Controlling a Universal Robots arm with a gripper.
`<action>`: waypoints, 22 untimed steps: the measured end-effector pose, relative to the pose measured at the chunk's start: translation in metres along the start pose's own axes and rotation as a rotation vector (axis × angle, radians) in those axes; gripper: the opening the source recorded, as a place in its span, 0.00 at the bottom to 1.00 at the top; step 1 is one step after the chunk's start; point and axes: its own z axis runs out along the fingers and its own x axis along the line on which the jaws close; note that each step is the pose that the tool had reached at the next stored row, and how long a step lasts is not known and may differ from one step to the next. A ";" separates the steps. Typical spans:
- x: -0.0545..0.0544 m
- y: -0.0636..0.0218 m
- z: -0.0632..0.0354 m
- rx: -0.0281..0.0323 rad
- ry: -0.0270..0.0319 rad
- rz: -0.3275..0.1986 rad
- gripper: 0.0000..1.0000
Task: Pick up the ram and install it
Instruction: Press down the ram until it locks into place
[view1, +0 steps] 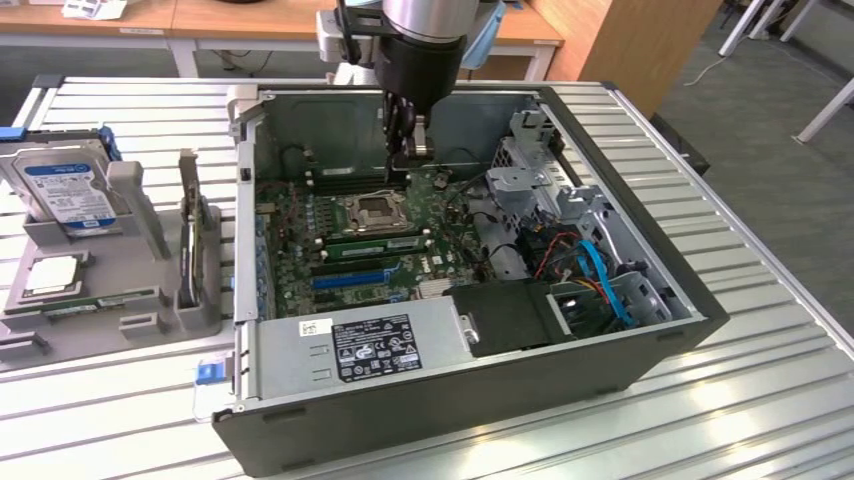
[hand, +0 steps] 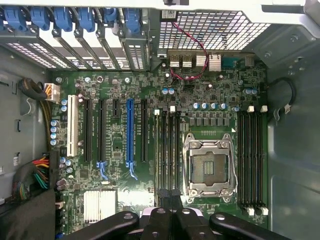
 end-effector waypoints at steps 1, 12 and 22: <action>0.000 0.0000 0.0000 0.0000 0.0000 0.000 0.10; 0.000 0.0000 0.0000 0.0001 -0.0002 0.004 0.10; 0.000 0.0000 0.0003 0.0052 -0.0063 0.148 0.10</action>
